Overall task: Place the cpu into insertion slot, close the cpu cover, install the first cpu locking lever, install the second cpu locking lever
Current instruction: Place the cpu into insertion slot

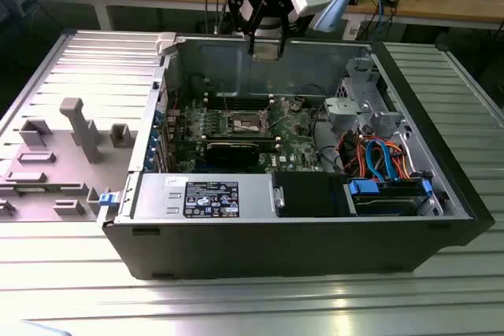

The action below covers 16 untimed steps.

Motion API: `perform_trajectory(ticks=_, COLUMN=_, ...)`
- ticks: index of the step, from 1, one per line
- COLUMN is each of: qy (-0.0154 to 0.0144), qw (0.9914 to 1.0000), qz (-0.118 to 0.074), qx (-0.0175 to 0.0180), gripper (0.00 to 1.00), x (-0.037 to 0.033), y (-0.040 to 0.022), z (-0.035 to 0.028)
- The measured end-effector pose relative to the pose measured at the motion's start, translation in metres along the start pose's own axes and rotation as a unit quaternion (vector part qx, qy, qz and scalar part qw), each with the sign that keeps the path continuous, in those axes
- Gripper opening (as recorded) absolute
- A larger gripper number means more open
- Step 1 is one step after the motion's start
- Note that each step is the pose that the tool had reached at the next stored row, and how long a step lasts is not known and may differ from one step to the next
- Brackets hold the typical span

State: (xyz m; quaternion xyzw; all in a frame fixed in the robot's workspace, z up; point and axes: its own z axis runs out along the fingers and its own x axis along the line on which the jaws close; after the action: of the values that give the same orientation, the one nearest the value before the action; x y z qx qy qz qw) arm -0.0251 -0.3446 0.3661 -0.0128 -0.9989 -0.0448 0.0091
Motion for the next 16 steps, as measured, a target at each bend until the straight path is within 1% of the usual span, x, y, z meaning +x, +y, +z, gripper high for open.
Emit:
perform_trajectory(ticks=13, qy=-0.0003, qw=1.00000, qz=0.003, qx=-0.0001, gripper=0.55, x=0.0003, y=-0.0012, z=0.0000)
perform_trajectory(ticks=16, qy=-0.0014, qw=0.99987, qz=0.016, qx=-0.0003, gripper=0.55, x=0.0004, y=-0.0012, z=0.0002)
